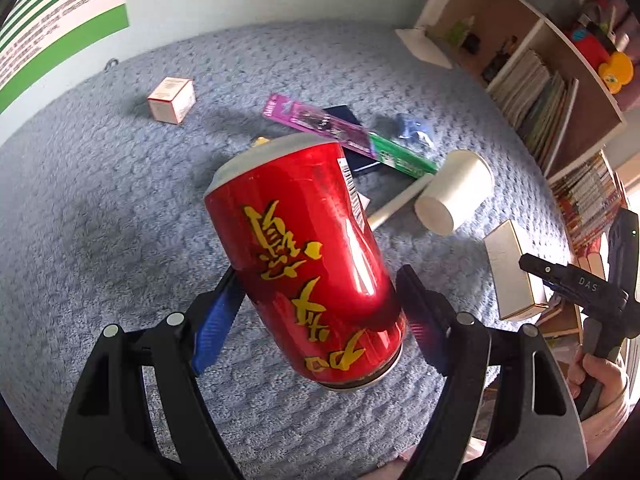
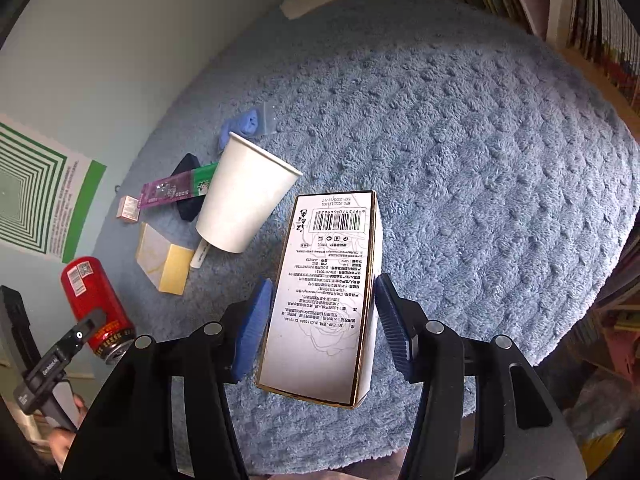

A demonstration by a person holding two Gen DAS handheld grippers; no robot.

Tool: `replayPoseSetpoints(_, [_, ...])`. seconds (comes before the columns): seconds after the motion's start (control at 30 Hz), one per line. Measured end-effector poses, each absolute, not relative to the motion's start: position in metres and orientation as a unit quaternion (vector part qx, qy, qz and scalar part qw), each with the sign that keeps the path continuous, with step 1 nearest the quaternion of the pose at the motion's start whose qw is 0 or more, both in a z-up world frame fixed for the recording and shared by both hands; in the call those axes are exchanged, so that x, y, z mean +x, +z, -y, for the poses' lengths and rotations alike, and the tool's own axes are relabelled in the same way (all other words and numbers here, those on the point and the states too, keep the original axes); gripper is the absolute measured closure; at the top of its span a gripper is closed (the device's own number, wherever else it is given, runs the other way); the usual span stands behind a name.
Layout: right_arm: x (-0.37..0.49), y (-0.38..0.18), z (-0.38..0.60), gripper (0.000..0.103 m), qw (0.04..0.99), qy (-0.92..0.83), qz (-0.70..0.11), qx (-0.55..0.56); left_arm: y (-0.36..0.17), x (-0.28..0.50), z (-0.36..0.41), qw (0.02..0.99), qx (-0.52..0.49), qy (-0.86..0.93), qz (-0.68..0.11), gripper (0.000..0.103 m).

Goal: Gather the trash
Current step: 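Carry the red can with the left tool while the right tool carries the barcode box to the wastebasket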

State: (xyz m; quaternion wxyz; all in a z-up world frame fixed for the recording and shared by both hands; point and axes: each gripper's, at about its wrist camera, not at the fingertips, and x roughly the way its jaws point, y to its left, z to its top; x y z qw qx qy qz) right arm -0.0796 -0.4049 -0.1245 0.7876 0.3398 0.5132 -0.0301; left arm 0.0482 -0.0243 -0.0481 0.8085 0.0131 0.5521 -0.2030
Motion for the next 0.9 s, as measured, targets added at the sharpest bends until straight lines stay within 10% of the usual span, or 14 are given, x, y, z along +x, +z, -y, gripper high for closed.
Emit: replayPoseSetpoints(0.9, [-0.327, -0.031, 0.518, 0.049, 0.78, -0.201, -0.423, 0.414, -0.049, -0.046, 0.185, 0.712, 0.187, -0.436, -0.517, 0.028])
